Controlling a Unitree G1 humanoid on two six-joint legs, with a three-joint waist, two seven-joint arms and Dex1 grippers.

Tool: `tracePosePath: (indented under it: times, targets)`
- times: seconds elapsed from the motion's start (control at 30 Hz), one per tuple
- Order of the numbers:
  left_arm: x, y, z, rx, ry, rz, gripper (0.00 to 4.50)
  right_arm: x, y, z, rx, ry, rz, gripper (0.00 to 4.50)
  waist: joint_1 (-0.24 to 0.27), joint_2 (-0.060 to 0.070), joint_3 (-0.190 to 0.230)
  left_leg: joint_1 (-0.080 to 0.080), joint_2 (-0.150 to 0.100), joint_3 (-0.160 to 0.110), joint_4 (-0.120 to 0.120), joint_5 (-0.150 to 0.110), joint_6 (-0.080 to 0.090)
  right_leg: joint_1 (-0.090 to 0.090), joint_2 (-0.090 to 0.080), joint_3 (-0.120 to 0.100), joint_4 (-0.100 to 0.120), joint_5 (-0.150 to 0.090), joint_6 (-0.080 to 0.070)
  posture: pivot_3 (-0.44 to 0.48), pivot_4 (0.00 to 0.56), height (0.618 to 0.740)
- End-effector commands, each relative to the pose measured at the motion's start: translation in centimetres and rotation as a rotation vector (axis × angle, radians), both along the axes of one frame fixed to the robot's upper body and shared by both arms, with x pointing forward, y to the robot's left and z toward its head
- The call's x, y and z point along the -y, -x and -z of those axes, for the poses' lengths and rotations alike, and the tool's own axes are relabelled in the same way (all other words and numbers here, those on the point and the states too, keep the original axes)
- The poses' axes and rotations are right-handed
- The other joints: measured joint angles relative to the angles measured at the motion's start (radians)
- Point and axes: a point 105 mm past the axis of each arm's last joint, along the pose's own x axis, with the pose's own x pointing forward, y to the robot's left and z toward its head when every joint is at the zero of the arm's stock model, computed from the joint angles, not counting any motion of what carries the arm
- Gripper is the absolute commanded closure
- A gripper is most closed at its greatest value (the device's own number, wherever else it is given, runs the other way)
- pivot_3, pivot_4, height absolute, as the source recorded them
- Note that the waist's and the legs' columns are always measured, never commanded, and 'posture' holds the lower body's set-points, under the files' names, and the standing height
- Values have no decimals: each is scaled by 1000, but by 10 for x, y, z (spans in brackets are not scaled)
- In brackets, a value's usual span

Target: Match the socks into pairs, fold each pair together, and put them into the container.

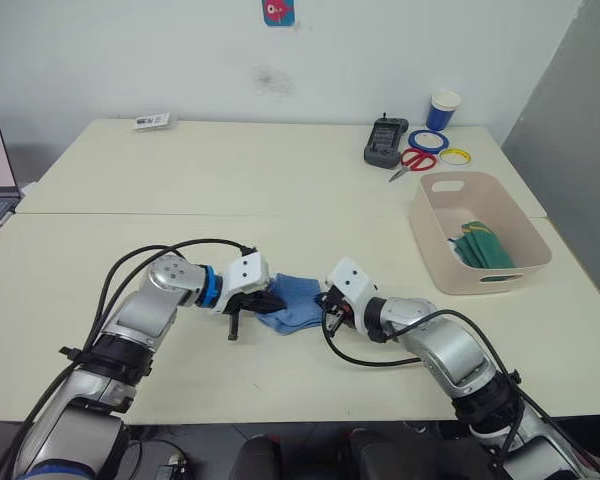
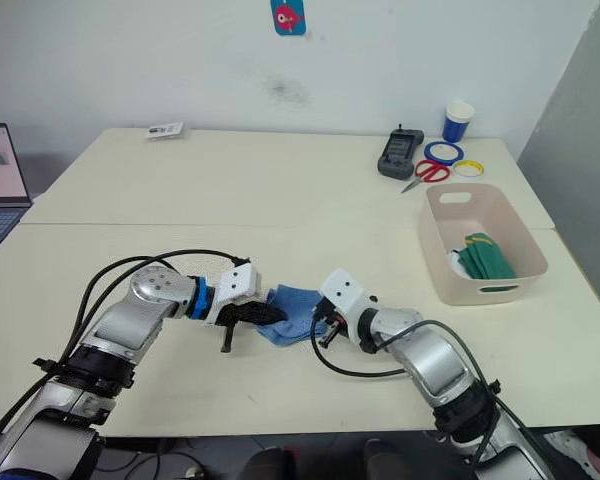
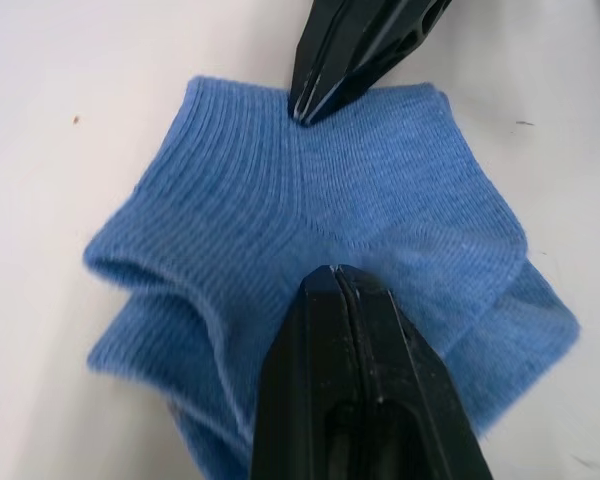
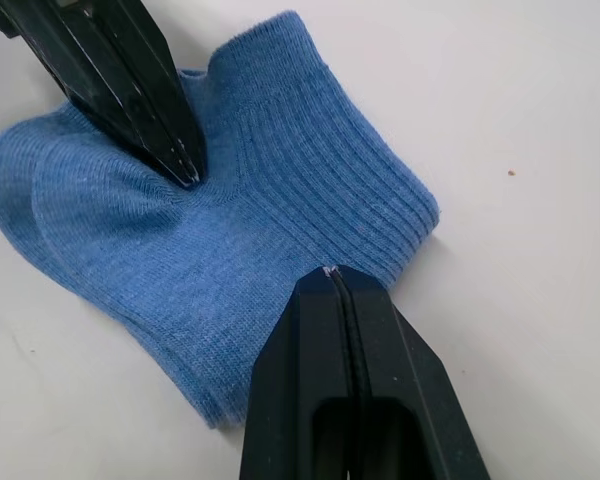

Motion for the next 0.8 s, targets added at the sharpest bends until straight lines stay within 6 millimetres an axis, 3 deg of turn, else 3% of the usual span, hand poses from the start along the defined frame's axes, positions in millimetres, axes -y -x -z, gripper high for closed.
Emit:
tracePosePath:
  times: [0.03, 0.17, 0.3, 0.4, 0.5, 0.6, 0.67, 0.8]
  targets:
    - [10, -5, -36, 34, 86, -5, 4500, -3, -2, -32, 90, -67, -12, 4470, 2, 0, 0, 0, 0, 0, 0, 0, 0, 0, 0, 0, 0, 0, 0, 0, 150, 732]
    - [26, -18, -46, 96, 74, 14, 4500, -8, -14, -33, 105, -56, 1, 4470, 3, 0, 0, -1, -1, 0, 2, 0, 0, 0, 0, 0, 0, 0, 0, 0, 150, 732]
    - [25, -25, -27, 116, -10, 24, 4500, -14, -24, -26, 91, -49, 15, 4470, 0, 0, 0, -1, -1, 0, 6, 0, 0, 1, 0, 1, 0, 0, 0, 0, 150, 732]
    - [18, -30, -11, 104, -57, -11, 4500, -19, -27, -15, 68, -30, 15, 4470, 1, 0, 0, -1, -1, 1, 6, 0, 0, 1, 1, 1, 0, 0, 0, 0, 150, 732]
    - [1, -38, 3, 102, -111, -79, 4500, -12, -26, 3, 25, -1, 45, 4470, 2, 0, 0, -2, 0, 1, 6, 0, 0, 0, 1, 1, 0, 0, 0, 0, 150, 732]
    - [-11, -36, 11, 83, -136, -88, 4500, -3, -23, 7, 26, 7, 64, 4470, 1, 0, 0, -1, 0, 1, 7, 0, 0, 1, 0, 1, 1, 0, 0, 0, 150, 732]
    - [-13, -32, 7, 83, -122, -68, 4500, 4, -22, -1, 75, 9, 73, 4470, 1, 0, 0, -1, 0, 1, 8, 0, 0, 2, 0, 1, 2, 0, 0, 0, 150, 732]
    - [-5, -29, -28, 117, -20, -23, 4500, 7, -9, -31, 162, -52, 8, 4470, 0, 0, 0, -1, 0, 1, 10, 0, 0, 2, 0, 1, 4, 0, 0, 0, 150, 732]
